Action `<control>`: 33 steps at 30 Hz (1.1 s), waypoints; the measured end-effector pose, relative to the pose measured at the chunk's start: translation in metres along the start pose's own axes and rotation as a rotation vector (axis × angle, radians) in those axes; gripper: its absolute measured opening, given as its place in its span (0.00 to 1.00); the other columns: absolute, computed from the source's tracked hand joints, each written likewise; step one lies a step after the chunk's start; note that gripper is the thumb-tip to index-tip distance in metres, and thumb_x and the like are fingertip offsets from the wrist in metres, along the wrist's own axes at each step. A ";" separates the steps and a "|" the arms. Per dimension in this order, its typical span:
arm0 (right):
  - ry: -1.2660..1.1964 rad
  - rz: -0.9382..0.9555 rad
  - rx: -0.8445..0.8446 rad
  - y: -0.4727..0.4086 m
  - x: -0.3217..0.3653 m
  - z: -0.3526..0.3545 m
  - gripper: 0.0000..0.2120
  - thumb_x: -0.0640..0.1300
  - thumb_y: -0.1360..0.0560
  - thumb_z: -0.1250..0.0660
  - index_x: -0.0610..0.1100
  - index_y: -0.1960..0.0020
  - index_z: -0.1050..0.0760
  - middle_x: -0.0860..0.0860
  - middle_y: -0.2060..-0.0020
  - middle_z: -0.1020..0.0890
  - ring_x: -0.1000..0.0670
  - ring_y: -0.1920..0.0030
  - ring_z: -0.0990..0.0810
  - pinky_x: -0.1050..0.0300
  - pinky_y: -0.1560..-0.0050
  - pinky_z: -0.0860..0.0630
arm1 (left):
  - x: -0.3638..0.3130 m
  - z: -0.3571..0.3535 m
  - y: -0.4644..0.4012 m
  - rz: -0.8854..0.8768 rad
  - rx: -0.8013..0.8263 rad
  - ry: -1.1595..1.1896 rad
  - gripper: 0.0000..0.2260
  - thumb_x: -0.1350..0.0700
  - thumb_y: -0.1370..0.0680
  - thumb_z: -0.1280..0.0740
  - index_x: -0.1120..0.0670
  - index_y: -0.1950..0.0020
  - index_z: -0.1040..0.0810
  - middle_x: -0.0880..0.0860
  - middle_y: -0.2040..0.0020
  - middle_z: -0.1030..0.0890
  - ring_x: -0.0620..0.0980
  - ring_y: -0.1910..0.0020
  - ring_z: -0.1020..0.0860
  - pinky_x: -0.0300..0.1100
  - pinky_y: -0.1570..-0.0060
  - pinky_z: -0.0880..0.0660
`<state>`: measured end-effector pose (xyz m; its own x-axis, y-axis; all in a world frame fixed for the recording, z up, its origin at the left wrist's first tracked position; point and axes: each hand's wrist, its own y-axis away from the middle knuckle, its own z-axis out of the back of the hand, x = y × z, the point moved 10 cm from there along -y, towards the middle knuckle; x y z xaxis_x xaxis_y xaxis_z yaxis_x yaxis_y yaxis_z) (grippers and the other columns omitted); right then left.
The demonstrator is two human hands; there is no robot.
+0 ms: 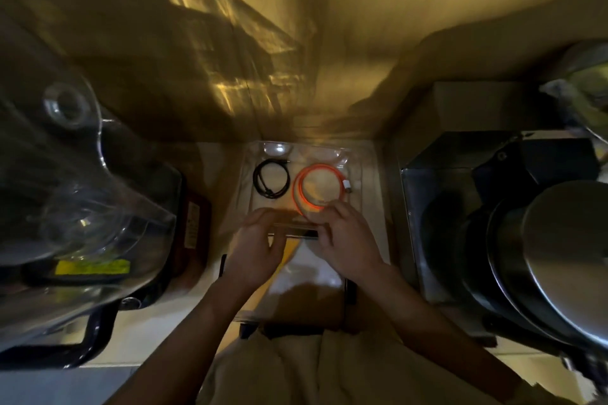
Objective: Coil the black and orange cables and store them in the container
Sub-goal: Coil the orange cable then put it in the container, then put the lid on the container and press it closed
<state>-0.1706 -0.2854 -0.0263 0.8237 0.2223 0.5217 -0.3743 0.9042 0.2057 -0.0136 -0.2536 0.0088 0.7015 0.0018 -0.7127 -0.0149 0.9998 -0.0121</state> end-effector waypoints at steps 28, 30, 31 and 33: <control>-0.655 -0.635 0.011 0.120 -0.103 -0.084 0.15 0.50 0.31 0.27 0.49 0.45 0.19 0.52 0.53 0.14 0.50 0.52 0.15 0.48 0.49 0.18 | 0.138 -0.002 0.127 0.738 0.063 -0.021 0.21 0.56 0.24 0.32 0.59 0.32 0.30 0.62 0.39 0.23 0.63 0.41 0.24 0.51 0.46 0.26; -0.670 -0.652 0.029 0.124 -0.103 -0.086 0.09 0.44 0.28 0.28 0.48 0.49 0.17 0.49 0.56 0.13 0.47 0.54 0.15 0.43 0.49 0.18 | 0.143 -0.004 0.135 0.756 0.082 -0.046 0.21 0.56 0.25 0.31 0.59 0.33 0.30 0.62 0.39 0.24 0.64 0.39 0.26 0.52 0.44 0.27; -0.669 -0.651 0.028 0.125 -0.104 -0.085 0.07 0.41 0.28 0.28 0.47 0.51 0.16 0.47 0.57 0.13 0.46 0.55 0.15 0.42 0.49 0.18 | 0.146 -0.004 0.138 0.768 0.083 -0.044 0.20 0.56 0.25 0.31 0.58 0.35 0.29 0.62 0.40 0.23 0.64 0.40 0.25 0.52 0.46 0.26; -0.670 -0.643 0.024 0.128 -0.105 -0.086 0.09 0.38 0.29 0.29 0.48 0.52 0.15 0.49 0.57 0.13 0.46 0.54 0.14 0.42 0.49 0.18 | 0.154 -0.006 0.148 0.792 0.086 -0.022 0.17 0.56 0.26 0.30 0.57 0.39 0.26 0.61 0.44 0.21 0.65 0.45 0.22 0.48 0.53 0.26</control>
<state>-0.2683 -0.1619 -0.1258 0.4606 -0.5831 0.6692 0.0538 0.7709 0.6347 0.0883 -0.1059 -0.1071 0.5192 0.7121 -0.4727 -0.4608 0.6990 0.5469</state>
